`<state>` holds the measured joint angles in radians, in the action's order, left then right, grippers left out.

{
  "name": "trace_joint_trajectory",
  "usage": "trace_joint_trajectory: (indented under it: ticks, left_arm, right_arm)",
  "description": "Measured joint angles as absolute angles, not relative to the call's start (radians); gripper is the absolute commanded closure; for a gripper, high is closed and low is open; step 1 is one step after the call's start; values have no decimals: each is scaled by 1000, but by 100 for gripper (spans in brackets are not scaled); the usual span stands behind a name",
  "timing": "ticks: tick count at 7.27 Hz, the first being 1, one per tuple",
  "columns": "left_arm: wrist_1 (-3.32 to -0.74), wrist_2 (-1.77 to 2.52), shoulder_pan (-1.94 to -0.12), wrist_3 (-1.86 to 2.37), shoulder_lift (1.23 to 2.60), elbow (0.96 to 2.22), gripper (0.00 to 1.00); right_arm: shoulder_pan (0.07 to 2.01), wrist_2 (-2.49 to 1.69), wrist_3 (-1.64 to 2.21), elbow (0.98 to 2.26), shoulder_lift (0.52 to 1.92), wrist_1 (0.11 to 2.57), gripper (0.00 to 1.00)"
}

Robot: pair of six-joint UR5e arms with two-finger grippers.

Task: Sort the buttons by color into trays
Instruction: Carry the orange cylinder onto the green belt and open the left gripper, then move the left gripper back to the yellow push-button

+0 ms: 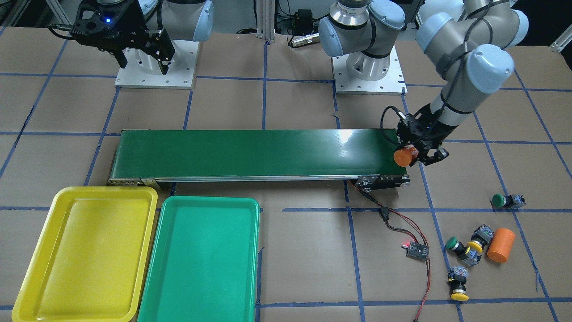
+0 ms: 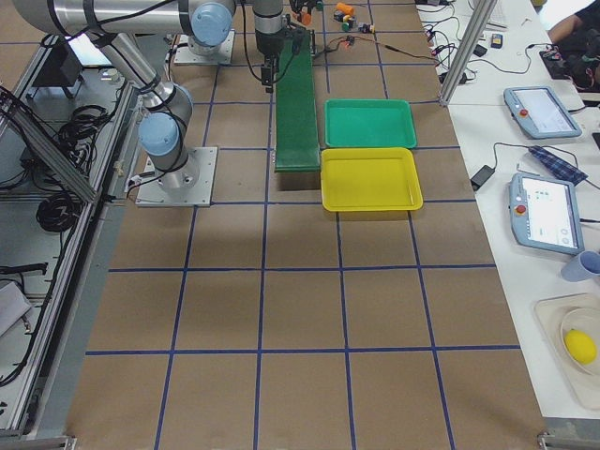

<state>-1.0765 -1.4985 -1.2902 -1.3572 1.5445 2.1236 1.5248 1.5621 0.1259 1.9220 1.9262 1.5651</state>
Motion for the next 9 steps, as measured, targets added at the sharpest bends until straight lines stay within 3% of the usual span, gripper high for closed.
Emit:
trace_joint_trajectory:
  ticks: [1, 2, 5, 9]
  left_arm:
    - [-1076, -1503, -1353, -1386, 1530, 2147, 42]
    - [-1074, -1505, -1386, -1414, 1524, 2166, 0]
    - [-1063, -1506, -1405, -1448, 1516, 2182, 0]
    - [-1158, -1505, -1236, -1419, 1653, 1913, 0]
  right_arm:
    - [1525, 1562, 126, 1922, 1926, 1565, 0]
    - [1525, 1563, 125, 1923, 1926, 1565, 0]
    - [1525, 1564, 122, 1934, 1930, 1565, 0]
    - [1525, 1562, 123, 1948, 1935, 1565, 0]
